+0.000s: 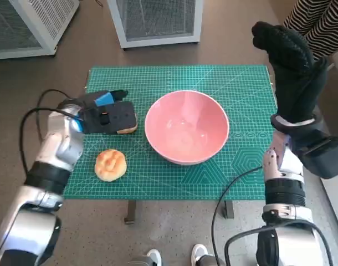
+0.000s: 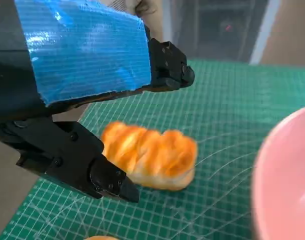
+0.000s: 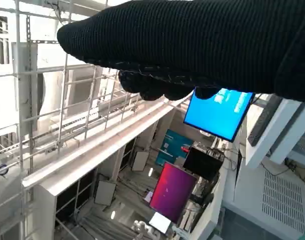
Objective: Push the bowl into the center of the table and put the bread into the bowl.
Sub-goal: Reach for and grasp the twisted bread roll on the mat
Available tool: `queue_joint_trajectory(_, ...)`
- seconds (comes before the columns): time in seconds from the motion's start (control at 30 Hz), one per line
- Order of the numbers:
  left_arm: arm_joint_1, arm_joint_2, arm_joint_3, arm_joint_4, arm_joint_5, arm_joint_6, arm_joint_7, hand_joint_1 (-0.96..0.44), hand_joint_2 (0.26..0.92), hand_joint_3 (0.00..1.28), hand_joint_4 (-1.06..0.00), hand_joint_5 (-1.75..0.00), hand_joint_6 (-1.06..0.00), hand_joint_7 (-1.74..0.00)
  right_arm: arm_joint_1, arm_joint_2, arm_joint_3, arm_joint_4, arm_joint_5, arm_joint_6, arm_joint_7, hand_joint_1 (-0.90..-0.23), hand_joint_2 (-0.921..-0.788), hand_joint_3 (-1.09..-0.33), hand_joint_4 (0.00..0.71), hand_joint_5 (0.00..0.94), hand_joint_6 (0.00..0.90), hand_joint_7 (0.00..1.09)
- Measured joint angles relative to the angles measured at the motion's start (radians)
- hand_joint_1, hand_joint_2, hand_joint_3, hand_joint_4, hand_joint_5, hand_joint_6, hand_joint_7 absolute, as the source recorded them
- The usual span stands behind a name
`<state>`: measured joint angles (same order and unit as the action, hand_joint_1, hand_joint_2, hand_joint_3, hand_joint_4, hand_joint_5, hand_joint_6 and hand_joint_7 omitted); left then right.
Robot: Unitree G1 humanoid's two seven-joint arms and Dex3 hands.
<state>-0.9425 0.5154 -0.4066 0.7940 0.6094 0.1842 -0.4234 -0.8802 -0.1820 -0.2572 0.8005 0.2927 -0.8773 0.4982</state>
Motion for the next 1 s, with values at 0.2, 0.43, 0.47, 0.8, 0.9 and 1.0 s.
queue_joint_trajectory(0.2,-0.042,-0.035,-0.032,0.137,0.018,-0.027,0.031,-0.05,0.735,0.01,-0.16,0.00,-0.28,-0.02,0.002,0.000,0.001,-0.002,0.017,0.008,0.001,-0.584,-0.921,-0.720,0.217,0.007,0.067,0.60)
queue_joint_trajectory(0.43,-0.066,-0.055,-0.048,0.218,0.019,-0.055,0.054,-0.06,0.737,0.01,-0.15,0.00,-0.28,-0.02,0.005,0.000,0.004,-0.005,0.019,0.010,0.001,-0.584,-0.921,-0.718,0.218,0.006,0.068,0.60)
queue_joint_trajectory(0.47,-0.070,-0.057,-0.049,0.226,0.020,-0.059,0.058,-0.05,0.746,0.01,-0.17,-0.01,-0.30,-0.02,0.006,0.000,0.004,-0.007,0.019,0.011,0.001,-0.584,-0.921,-0.718,0.218,0.006,0.068,0.60)
queue_joint_trajectory(0.8,-0.095,-0.088,-0.091,0.397,0.054,-0.130,0.203,0.03,0.889,0.04,-0.64,-0.09,-0.63,-0.08,0.039,0.005,0.009,-0.047,0.023,0.024,0.006,-0.576,-0.921,-0.719,0.217,0.004,0.066,0.60)
queue_joint_trajectory(0.9,-0.096,-0.089,-0.106,0.417,0.067,-0.158,0.254,0.19,0.911,0.09,-0.65,-0.69,-0.74,-0.12,0.042,0.006,0.012,-0.048,0.021,0.024,0.005,-0.572,-0.921,-0.721,0.217,0.004,0.064,0.60)
queue_joint_trajectory(1.0,-0.098,-0.089,-0.121,0.432,0.086,-0.185,0.290,0.06,0.917,0.13,-0.65,-1.10,-0.58,-0.84,0.042,0.006,0.014,-0.050,0.020,0.024,0.005,-0.570,-0.921,-0.722,0.218,0.004,0.061,0.60)
